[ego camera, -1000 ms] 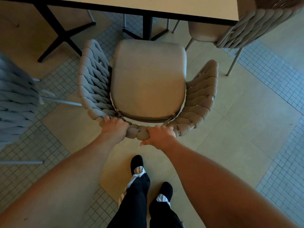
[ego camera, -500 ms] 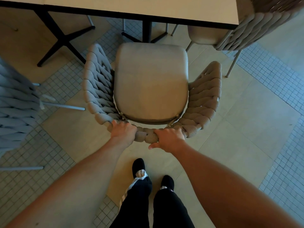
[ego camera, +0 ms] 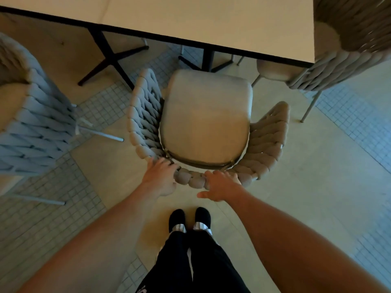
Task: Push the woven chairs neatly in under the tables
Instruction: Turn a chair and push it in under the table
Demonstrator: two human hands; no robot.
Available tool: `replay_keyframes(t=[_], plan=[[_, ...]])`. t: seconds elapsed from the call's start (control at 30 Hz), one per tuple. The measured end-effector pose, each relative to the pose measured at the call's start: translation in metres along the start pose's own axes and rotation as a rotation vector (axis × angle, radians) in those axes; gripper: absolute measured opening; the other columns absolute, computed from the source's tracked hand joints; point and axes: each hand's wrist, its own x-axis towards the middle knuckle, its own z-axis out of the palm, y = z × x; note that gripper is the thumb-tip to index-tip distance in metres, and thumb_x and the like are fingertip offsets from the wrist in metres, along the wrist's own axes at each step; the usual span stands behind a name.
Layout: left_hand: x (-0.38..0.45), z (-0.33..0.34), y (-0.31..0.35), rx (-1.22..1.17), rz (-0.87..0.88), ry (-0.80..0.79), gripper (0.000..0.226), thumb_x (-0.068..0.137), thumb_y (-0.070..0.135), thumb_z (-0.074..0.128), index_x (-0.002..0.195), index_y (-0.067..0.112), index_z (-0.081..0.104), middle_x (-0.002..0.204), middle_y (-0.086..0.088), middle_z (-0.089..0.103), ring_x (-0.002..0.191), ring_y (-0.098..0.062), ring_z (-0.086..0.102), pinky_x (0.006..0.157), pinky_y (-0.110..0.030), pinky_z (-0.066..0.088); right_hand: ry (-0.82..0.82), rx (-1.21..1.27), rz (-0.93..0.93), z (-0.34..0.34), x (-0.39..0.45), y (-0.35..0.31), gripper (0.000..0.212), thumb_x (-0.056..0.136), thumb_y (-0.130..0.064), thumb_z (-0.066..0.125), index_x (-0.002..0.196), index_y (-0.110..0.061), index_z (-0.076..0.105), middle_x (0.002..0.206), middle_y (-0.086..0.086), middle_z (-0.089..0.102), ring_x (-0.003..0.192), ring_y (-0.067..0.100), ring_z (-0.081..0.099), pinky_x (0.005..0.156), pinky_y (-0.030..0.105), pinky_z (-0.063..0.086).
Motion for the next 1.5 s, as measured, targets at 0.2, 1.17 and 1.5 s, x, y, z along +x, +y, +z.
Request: replay_keyframes(t=[0.2, 1.17, 1.5], plan=[[-0.035, -0.018, 0.003, -0.332, -0.178, 0.029, 0.067, 0.091, 0.053, 0.059, 0.149, 0.023, 0.041, 0.153, -0.002, 0.041, 0.144, -0.026, 0.031, 0.115, -0.049, 0.029, 0.024, 0.021, -0.097, -0.017, -0.009, -0.014, 0.083, 0.086, -0.071, 0.062, 0.148, -0.022, 0.037, 0.147, 0.011, 0.048, 0.135, 0.038, 0.044, 0.11, 0.058, 0.037], [-0.185, -0.002, -0.225, -0.71, -0.743, 0.094, 0.077, 0.097, 0.052, 0.054, 0.158, 0.016, 0.024, 0.159, -0.012, 0.034, 0.143, -0.032, 0.036, 0.114, -0.048, 0.034, -0.037, -0.471, -0.501, -0.104, 0.044, -0.326, 0.082, 0.093, -0.068, 0.056, 0.156, -0.024, 0.03, 0.156, 0.006, 0.041, 0.14, 0.032, 0.039, 0.112, 0.05, 0.036], [-0.211, 0.008, -0.344, -0.783, -0.795, 0.088, 0.079, 0.093, 0.057, 0.054, 0.156, 0.016, 0.029, 0.153, -0.012, 0.042, 0.137, -0.032, 0.043, 0.11, -0.05, 0.039, -0.032, -0.513, -0.519, -0.132, 0.085, -0.449, 0.083, 0.092, -0.068, 0.057, 0.156, -0.024, 0.03, 0.16, 0.006, 0.036, 0.143, 0.031, 0.037, 0.116, 0.051, 0.032]])
